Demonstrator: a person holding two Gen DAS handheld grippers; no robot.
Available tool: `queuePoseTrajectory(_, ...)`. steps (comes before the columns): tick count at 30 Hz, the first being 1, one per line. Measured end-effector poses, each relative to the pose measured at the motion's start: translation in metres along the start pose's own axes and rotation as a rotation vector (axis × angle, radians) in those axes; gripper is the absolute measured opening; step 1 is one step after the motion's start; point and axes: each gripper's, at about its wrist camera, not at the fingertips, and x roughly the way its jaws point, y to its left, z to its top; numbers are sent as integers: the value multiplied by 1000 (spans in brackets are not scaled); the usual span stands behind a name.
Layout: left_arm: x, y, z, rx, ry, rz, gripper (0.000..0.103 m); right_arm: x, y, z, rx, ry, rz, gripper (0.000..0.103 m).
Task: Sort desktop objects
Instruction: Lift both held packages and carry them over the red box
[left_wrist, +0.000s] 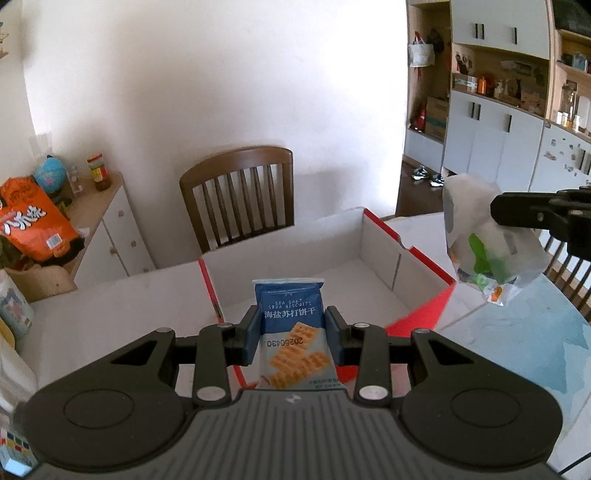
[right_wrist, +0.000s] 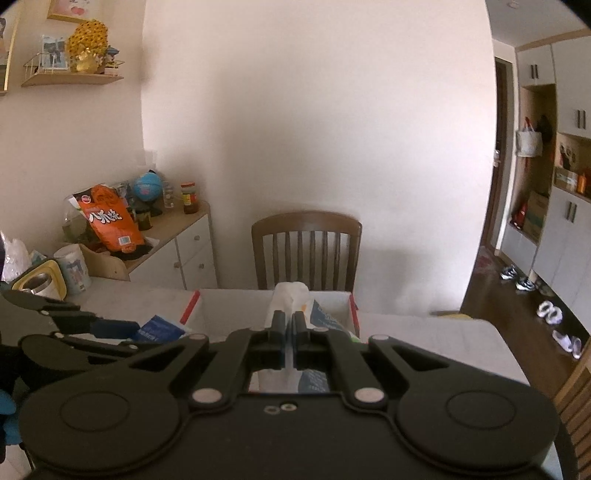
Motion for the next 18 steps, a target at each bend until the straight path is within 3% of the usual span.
queuePoseTrajectory(18, 76, 3, 15, 18, 41, -21, 36, 82, -1, 2, -67, 48, 92, 2)
